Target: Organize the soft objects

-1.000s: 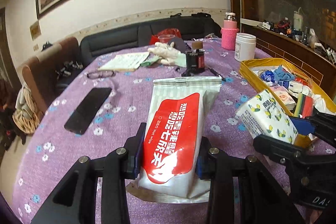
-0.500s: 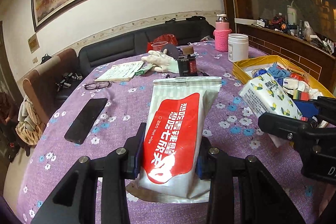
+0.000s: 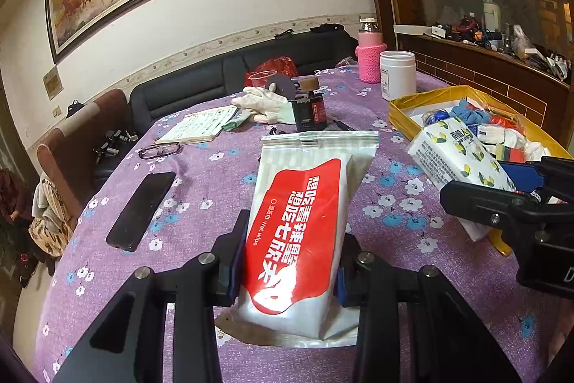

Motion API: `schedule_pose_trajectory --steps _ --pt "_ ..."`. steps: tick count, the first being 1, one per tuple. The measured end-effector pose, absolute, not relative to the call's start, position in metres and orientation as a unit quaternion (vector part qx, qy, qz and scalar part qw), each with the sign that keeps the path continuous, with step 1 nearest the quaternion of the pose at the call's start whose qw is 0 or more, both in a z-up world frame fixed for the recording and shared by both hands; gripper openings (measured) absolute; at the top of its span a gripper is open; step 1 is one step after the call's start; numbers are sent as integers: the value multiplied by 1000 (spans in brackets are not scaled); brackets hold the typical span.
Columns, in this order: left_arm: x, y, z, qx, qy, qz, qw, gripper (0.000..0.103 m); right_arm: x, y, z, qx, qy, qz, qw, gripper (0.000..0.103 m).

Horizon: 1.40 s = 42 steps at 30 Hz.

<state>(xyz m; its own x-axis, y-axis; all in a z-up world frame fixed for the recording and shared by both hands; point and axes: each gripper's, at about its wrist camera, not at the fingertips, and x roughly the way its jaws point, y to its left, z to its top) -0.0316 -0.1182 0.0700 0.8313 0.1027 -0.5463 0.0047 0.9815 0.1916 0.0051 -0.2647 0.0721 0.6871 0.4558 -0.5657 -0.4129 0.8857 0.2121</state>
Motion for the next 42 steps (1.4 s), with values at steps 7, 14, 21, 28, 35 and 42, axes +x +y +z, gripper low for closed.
schedule_pose_trajectory --steps 7,14,21,28,35,42 --pt "-30 -123 67 100 293 25 951 36 8 -271 69 42 320 234 917 56" --pt "-29 -127 64 106 298 25 948 36 10 -278 64 50 324 231 916 56" --pt "-27 -128 63 108 299 25 948 36 11 -282 61 57 328 229 915 56" --pt "-27 -129 61 108 300 25 948 36 11 -284 60 58 330 227 915 56" --pt "-27 -128 58 107 300 25 947 36 12 -283 58 58 331 228 914 56" --pt "-27 -126 56 107 301 26 947 36 13 -283 58 57 333 227 913 56"
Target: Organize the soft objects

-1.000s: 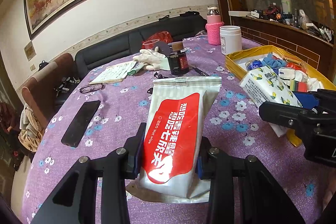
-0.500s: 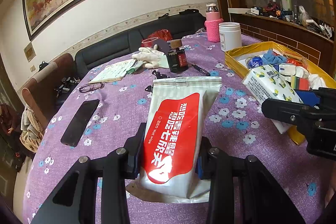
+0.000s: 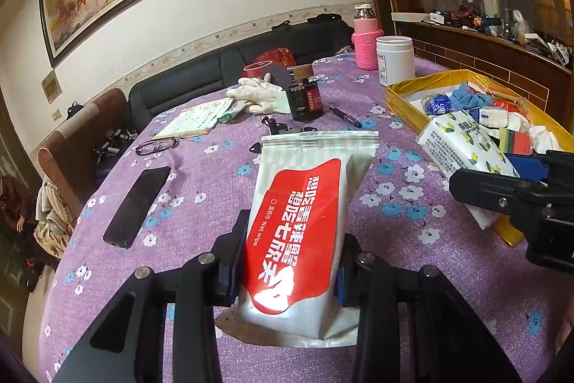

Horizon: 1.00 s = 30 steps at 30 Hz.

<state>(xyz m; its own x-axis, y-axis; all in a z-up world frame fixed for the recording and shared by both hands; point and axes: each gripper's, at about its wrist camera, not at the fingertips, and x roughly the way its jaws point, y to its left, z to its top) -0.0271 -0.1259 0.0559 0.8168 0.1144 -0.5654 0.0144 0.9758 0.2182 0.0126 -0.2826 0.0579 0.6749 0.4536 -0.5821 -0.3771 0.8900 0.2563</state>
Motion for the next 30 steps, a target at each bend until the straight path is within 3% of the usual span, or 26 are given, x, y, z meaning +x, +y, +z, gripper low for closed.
schedule_pose_trajectory --steps 30 --pt "-26 -121 54 104 309 27 945 36 16 -276 50 57 345 230 908 56"
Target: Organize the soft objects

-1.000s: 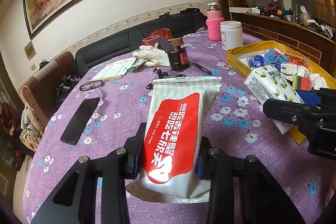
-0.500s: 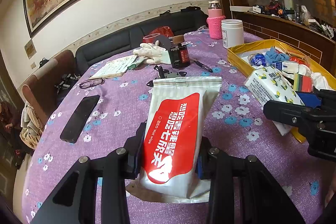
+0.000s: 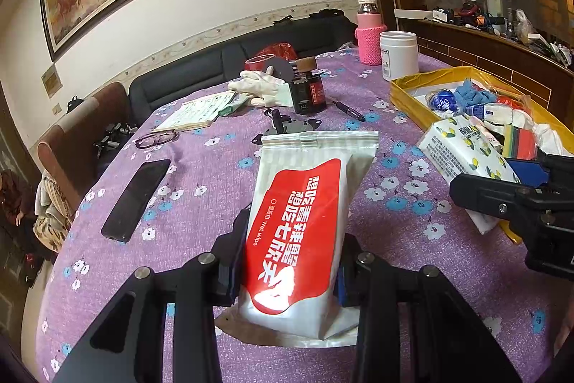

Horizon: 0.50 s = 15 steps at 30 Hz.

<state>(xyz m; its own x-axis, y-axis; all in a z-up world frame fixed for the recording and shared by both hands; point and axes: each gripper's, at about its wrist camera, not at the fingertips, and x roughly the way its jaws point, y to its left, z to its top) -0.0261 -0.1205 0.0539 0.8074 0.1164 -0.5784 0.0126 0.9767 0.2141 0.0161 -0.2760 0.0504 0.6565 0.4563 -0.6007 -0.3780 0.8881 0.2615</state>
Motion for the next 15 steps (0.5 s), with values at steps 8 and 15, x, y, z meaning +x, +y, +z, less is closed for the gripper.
schedule_pose_trajectory --steps 8,15 --pt "-26 -120 52 103 311 28 945 36 15 -277 51 59 344 228 909 56" --pt "-22 -126 57 100 315 15 944 36 17 -290 55 70 337 214 914 56"
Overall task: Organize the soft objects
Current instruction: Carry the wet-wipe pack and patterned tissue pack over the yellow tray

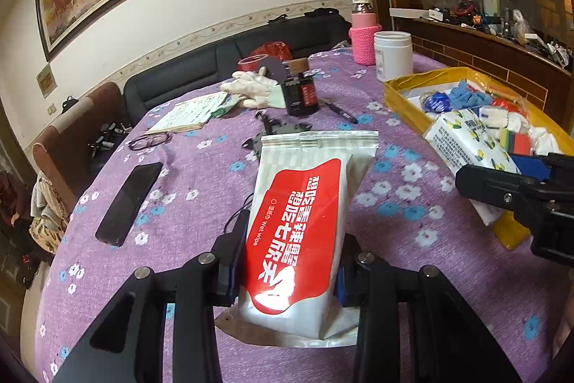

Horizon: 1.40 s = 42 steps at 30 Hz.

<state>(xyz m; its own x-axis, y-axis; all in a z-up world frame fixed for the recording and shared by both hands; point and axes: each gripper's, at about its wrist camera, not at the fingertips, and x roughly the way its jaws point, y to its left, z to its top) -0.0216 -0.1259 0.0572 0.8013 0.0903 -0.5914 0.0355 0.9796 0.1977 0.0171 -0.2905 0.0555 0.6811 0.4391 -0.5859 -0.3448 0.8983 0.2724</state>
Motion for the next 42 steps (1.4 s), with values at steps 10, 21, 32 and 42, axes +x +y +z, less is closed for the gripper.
schedule_pose_trajectory --steps 10,21,32,42 --pt "-13 -163 74 118 302 -14 946 36 17 -328 59 98 326 187 921 56" --pt "2 -202 78 137 301 -35 943 36 18 -373 61 126 318 158 926 56" --pt "17 -239 76 152 305 -56 938 36 21 -417 57 148 316 129 928 56" --pt "32 -273 75 153 321 -89 930 36 28 -451 54 160 313 106 930 56"
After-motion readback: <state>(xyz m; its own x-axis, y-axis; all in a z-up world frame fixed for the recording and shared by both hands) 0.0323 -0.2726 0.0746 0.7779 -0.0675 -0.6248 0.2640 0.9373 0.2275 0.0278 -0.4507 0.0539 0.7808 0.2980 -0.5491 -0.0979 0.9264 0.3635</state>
